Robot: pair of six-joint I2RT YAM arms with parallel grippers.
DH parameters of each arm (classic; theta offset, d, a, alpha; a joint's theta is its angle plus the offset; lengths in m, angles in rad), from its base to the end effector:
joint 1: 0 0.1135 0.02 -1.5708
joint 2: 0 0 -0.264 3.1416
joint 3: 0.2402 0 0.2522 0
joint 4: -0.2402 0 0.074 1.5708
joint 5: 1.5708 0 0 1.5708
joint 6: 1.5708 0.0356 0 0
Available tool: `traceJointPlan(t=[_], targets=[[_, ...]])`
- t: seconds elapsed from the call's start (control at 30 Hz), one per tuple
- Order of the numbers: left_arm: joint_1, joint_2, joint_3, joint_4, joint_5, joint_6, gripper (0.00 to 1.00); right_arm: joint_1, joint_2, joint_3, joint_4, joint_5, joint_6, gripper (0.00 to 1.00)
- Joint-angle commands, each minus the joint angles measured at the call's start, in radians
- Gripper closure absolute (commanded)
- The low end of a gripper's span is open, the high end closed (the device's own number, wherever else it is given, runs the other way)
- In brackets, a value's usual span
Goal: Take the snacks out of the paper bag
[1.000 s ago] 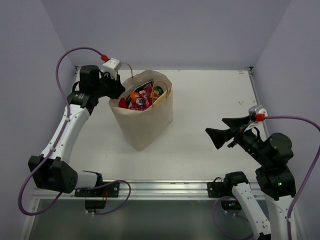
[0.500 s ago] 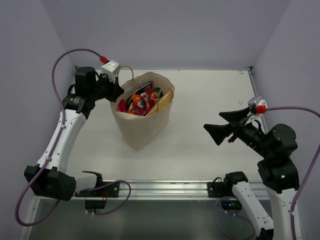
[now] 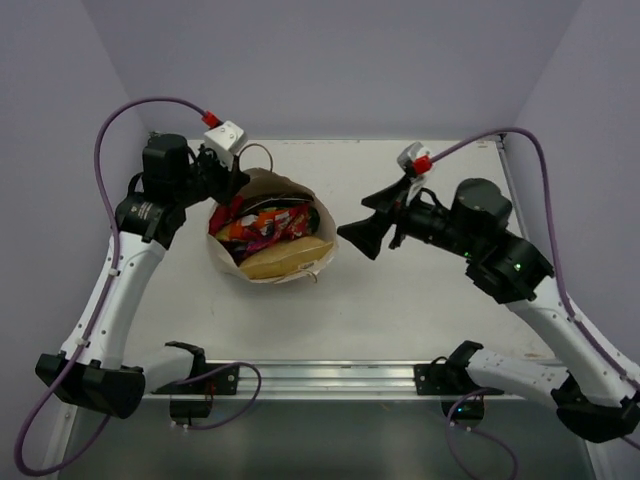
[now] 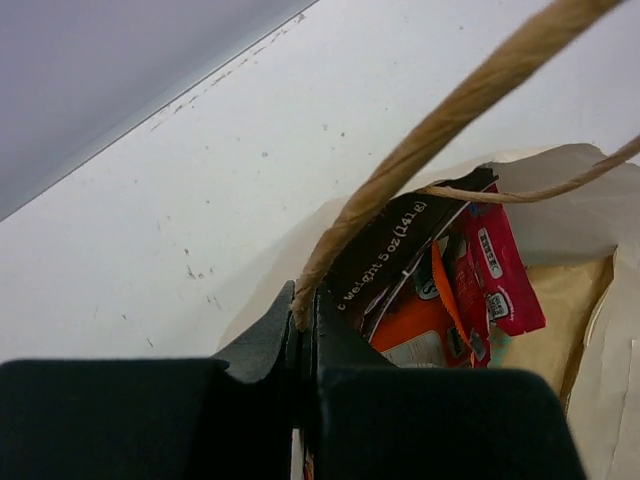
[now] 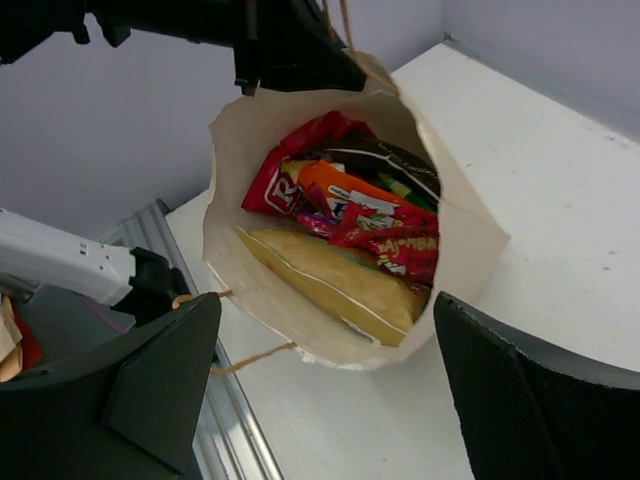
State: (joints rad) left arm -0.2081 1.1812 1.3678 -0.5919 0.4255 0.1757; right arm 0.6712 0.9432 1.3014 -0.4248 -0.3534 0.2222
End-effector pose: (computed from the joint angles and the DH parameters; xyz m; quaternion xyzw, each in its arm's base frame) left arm 0.2387 -0.0654 0.4202 0.2697 0.7790 -0.1850 0.5350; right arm 0.1337 0.1219 0.4621 -0.2771 0.6741 0.4063 0.5511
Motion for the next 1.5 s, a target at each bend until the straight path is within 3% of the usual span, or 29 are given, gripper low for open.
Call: traceJointPlan(t=[0.0, 0.23, 0.6, 0.97, 1.1, 1.23, 1.3, 1.47], targets=[[-0.094, -0.074, 0.013, 0.152, -0.058, -0.013, 1.0, 0.169, 0.092, 0.044, 0.067, 0.236, -0.031, 0.11], [-0.16, -0.187, -0.122, 0.153, -0.129, -0.116, 1.0, 0.396, 0.247, -0.002, 0.162, 0.554, 0.109, 0.23], [-0.162, -0.276, -0.171, 0.168, -0.08, -0.165, 1.0, 0.403, 0.362, -0.004, 0.051, 0.901, 0.365, 0.39], [-0.162, -0.279, -0.185, 0.173, -0.111, -0.217, 1.0, 0.401, 0.45, -0.022, 0.004, 0.88, 0.511, 0.51], [-0.162, -0.285, -0.185, 0.176, -0.136, -0.222, 1.0, 0.395, 0.477, -0.014, 0.038, 0.852, 0.5, 0.63], [-0.162, -0.295, -0.187, 0.175, -0.189, -0.226, 1.0, 0.377, 0.509, 0.012, 0.078, 0.812, 0.456, 0.91], [-0.162, -0.296, -0.181, 0.17, -0.238, -0.229, 1.0, 0.37, 0.523, 0.012, 0.138, 0.774, 0.403, 0.98], [-0.162, -0.295, -0.179, 0.158, -0.275, -0.242, 1.0, 0.363, 0.468, 0.045, 0.158, 0.685, 0.298, 1.0]])
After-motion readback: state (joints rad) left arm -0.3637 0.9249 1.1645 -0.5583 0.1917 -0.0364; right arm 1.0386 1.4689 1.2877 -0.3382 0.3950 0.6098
